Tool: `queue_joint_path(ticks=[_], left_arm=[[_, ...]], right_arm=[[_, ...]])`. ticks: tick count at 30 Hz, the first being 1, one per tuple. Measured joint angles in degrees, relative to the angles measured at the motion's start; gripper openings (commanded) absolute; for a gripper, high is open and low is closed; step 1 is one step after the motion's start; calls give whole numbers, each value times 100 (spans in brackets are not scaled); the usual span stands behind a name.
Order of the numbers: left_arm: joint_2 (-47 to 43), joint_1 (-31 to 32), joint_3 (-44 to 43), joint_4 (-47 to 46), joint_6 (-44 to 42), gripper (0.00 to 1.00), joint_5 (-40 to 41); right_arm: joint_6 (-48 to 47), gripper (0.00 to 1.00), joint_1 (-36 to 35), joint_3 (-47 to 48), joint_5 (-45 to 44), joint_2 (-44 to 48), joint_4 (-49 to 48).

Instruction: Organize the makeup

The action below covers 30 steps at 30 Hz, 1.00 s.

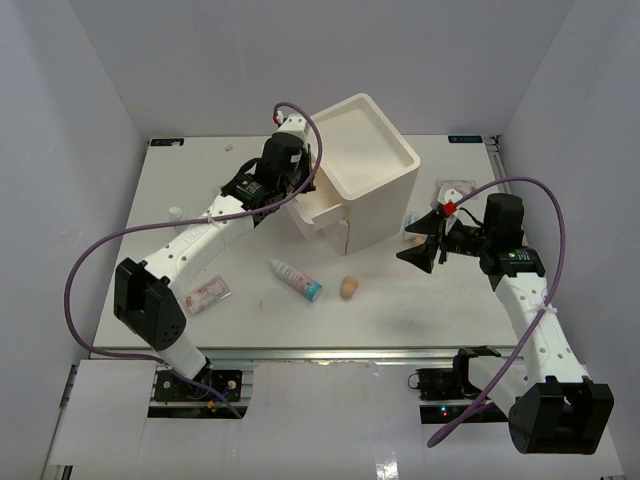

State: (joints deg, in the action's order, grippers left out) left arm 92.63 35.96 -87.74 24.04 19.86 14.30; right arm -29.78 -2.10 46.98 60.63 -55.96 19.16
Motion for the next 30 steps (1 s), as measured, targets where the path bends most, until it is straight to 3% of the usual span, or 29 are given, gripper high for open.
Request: queue_joint_path(ticks=[3, 6, 12, 18, 22, 30], left_arm=[[113, -154, -100, 32, -60, 60, -42], [126, -238, -125, 56, -107, 67, -78], [-61, -249, 99, 58, -171, 73, -259], [-707, -293, 619, -20, -304, 75, -536], [-1642, -323, 1420, -173, -471, 78, -760], [-4466, -325, 3732, -972, -823, 80, -1078]], right_arm=[[-10, 77, 37, 0, -95, -47, -4], [-39, 78, 72, 0, -256, -148, -4], [-150, 77, 102, 0, -725, -395, -6], [-836, 77, 102, -150, -1241, -723, 26], [-1709, 77, 102, -360, -1605, -852, 143], [-3261, 69, 97, -289, -2641, -1656, 307]])
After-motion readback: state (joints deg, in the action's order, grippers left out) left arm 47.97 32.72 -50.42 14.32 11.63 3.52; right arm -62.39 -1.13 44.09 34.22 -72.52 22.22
